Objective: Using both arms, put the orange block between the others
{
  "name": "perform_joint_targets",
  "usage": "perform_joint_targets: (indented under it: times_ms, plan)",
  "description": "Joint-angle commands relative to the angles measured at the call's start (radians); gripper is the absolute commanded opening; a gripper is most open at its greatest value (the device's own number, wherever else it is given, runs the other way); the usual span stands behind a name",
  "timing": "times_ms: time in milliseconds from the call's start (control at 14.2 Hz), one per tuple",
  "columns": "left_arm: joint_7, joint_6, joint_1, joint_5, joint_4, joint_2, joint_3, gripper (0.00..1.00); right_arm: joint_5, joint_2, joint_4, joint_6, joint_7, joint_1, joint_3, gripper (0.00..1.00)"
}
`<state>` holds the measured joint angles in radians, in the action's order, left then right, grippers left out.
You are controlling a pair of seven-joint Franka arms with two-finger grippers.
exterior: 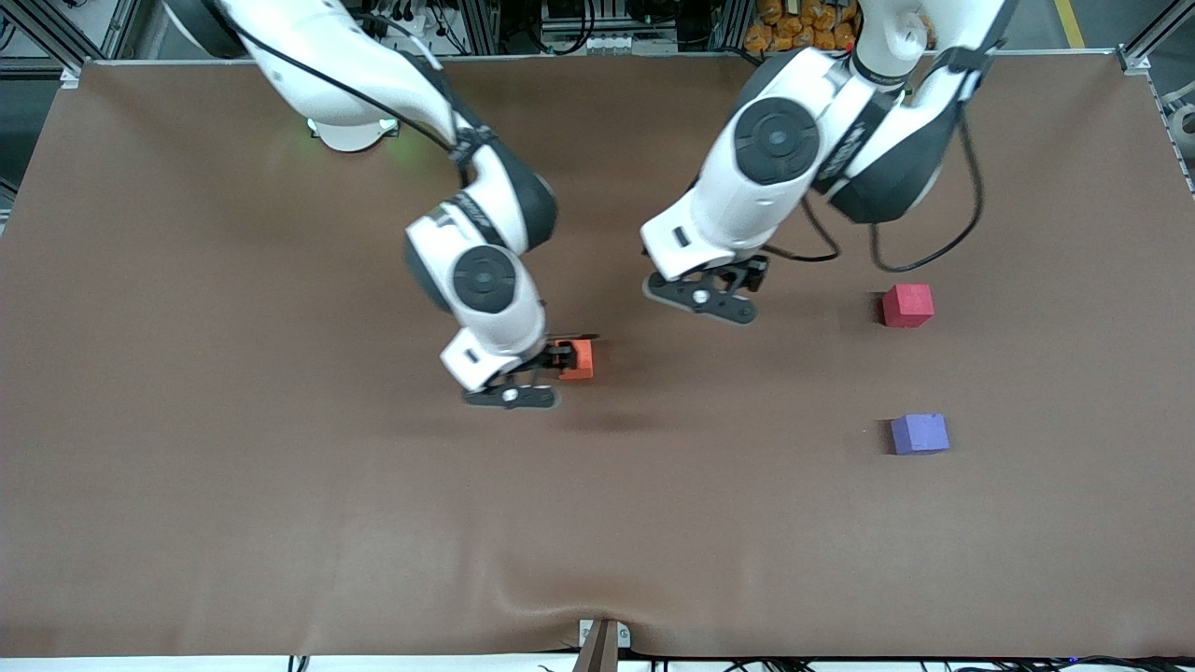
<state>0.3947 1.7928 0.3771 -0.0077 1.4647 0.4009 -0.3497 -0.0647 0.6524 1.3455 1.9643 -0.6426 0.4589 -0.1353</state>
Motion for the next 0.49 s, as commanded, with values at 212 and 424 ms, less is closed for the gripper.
perform_joint_targets:
  times_ms: [212,424]
  plan:
    - [0.255,0.182,0.146,0.093,-0.053,0.162,0.012,1.0,0.013,-0.146,0.156,-0.015,0.187,-0.187,-0.013,1.0]
    - [0.405,0.235,0.222,0.15,-0.151,0.289,0.047,1.0,0.013,-0.238,0.257,-0.005,0.256,-0.264,-0.012,1.0]
